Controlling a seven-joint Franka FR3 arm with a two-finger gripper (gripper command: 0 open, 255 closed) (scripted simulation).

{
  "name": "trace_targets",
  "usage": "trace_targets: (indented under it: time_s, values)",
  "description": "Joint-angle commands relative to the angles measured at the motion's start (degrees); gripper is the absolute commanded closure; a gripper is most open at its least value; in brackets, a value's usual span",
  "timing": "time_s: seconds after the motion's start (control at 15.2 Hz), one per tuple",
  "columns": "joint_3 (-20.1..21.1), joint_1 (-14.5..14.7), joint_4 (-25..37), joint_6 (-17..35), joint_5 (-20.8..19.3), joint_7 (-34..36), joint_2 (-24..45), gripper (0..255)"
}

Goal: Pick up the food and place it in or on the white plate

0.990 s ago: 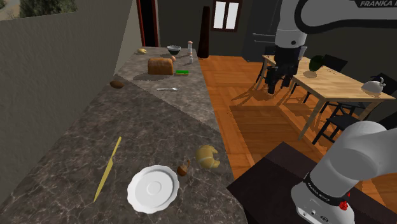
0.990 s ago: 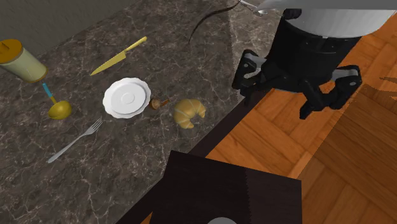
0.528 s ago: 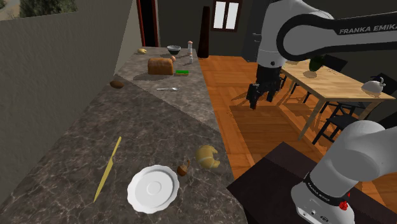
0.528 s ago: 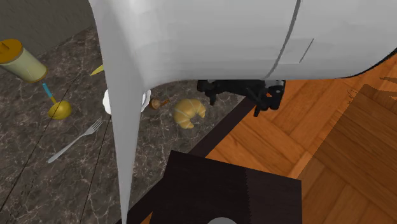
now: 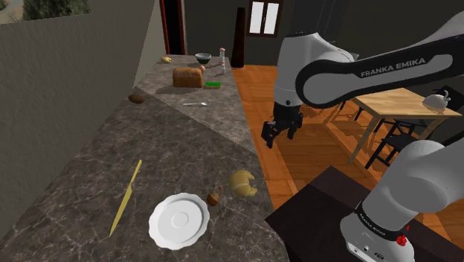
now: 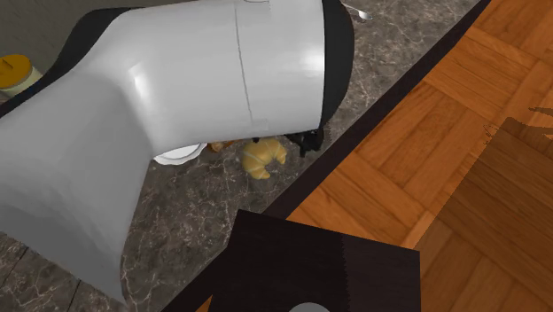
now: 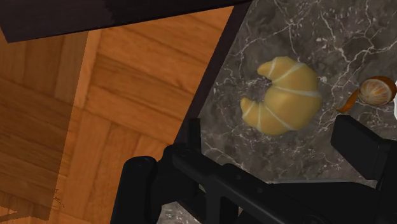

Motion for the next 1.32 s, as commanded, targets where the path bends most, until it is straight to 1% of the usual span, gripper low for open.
trace_targets:
  time_s: [0.0,0.2,0.33,0.46,0.59,0.73,0.92,1.06,1.25]
  values:
    - [2.34,0.22,0.06,3.89,0.43,2.79,3.08,0]
    - [5.95,-0.03,0.88,9.66,-0.07,7.19,8.69,0]
    - [8.36,-0.47,1.88,13.36,-1.26,10.53,12.84,0]
    - [10.75,-1.13,3.23,16.84,-3.31,14.32,17.3,0]
    - [13.0,-1.91,4.96,20.01,-6.43,18.7,22.09,0]
    - [14.88,-2.57,7.07,22.71,-10.76,23.77,27.21,0]
    - [16.26,-2.45,11.03,25.59,-19.19,32.43,35.35,0]
    - [15.65,-0.96,14.2,26.65,-25.14,38.18,40.79,0]
    - [13.25,2.78,19.61,27.35,-32.8,45.54,48.43,0]
